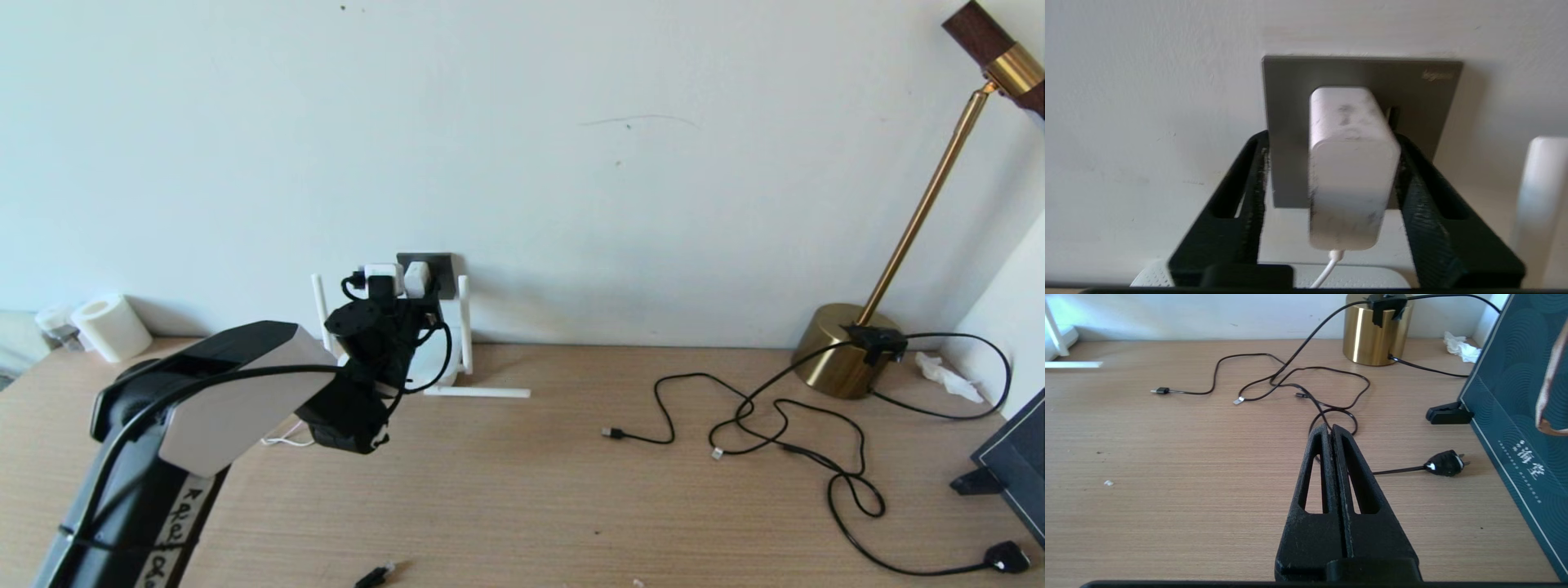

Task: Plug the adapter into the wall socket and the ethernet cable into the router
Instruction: Plug plug into socket, then pick up cable

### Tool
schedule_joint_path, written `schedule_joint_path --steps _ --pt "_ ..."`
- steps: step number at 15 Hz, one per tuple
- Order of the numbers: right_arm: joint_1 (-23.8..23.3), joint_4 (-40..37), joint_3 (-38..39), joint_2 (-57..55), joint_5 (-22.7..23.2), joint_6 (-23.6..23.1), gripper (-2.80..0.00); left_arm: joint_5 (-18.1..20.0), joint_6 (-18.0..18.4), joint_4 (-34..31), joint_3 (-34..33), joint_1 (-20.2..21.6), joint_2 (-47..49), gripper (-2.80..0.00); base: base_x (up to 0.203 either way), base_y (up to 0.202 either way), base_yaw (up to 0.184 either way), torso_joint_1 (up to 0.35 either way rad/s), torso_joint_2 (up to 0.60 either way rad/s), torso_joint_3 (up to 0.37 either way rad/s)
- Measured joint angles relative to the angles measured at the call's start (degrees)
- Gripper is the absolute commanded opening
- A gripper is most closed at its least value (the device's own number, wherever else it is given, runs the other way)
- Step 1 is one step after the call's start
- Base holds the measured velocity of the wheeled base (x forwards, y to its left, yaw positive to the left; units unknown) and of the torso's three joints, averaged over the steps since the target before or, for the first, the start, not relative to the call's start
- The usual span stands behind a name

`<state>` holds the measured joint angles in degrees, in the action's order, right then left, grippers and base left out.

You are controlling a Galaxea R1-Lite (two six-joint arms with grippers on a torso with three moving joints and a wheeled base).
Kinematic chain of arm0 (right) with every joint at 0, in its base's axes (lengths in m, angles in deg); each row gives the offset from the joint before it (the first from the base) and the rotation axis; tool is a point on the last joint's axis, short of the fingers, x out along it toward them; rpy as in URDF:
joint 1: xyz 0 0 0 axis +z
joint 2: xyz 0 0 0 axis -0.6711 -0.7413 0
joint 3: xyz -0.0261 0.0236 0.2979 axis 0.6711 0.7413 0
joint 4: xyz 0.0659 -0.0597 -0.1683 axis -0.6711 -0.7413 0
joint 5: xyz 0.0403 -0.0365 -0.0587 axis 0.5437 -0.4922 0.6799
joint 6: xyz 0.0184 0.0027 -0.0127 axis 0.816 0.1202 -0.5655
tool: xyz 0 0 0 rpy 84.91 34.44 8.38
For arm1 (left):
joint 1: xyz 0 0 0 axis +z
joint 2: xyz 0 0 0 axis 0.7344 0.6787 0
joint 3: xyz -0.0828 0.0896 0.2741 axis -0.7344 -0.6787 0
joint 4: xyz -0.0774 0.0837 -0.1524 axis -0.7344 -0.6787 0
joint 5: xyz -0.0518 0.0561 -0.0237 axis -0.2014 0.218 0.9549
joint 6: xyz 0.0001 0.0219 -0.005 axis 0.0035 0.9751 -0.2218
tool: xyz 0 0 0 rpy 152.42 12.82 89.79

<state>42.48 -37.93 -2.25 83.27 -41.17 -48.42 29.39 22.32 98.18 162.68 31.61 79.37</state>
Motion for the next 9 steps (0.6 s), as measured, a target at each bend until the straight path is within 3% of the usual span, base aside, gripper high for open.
schedule_joint_path --steps 5,9 --pt "0.0 -0.01 0.0 0.0 -0.02 0.0 -2.8 -0.05 -0.02 0.19 -1.13 -0.02 -0.77 0.0 0.0 0.0 0.0 0.0 0.0 0.0" --pt "0.0 -0.01 0.0 0.0 -0.02 0.0 -2.8 0.34 -0.07 1.3 -6.86 -0.3 -3.46 0.0 0.0 0.0 0.0 0.0 0.0 0.0"
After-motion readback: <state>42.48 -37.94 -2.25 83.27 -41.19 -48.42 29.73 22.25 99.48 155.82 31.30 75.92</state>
